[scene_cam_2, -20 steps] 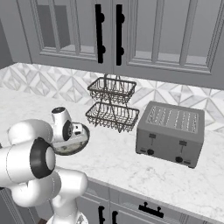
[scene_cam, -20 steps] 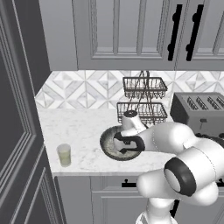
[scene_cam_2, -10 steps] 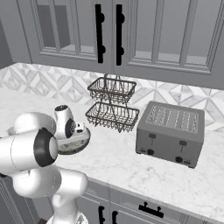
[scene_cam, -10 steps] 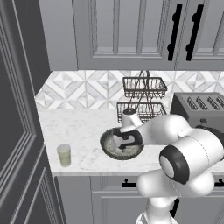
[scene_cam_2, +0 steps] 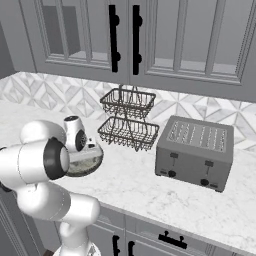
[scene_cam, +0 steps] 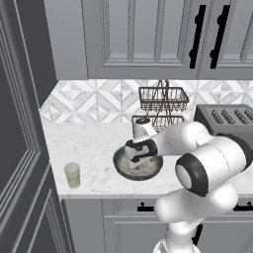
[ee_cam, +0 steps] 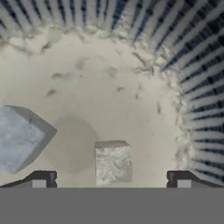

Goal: Grab a lemon wedge from the fridge and one ice cube from the ice bowl, and put them in the glass of lemonade.

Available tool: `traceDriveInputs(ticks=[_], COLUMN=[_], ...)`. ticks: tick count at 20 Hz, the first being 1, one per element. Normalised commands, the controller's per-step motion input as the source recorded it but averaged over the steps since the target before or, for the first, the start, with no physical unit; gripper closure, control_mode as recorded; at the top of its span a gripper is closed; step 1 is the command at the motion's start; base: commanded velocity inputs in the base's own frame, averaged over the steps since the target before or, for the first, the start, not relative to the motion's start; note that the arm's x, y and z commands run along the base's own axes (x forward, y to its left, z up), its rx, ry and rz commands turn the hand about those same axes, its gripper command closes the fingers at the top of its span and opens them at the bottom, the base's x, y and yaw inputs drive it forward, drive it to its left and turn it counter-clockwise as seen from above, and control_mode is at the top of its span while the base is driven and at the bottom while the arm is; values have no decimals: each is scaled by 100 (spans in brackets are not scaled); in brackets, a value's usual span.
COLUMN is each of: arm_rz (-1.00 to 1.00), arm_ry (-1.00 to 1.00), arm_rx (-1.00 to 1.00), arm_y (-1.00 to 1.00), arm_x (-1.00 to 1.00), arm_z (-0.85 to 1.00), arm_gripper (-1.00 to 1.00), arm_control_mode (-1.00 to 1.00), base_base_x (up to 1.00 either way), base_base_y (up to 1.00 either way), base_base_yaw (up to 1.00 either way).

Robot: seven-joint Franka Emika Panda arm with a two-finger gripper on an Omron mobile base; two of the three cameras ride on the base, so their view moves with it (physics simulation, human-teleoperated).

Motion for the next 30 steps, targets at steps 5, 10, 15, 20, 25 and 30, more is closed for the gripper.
traceDriveInputs(ticks=[5,10,15,20,25,30], arm_rz=[0,0,0,3,3,1], arm_ry=[3,14,4,0,0,0], arm_rx=[0,0,0,0,0,0], arm_y=[20,0,0,17,12,-18], arm_x=[0,0,-18,-37,-18,9], arm_z=[0,-47,-12,0,0,0], arm_gripper=[-100,-100,-100,-100,-100,-100], arm_control_mode=[-100,-100,-100,-100,-100,-100], base_base_x=[0,0,0,0,0,0], base_base_y=[0,0,0,0,0,0], base_base_yaw=[0,0,0,0,0,0])
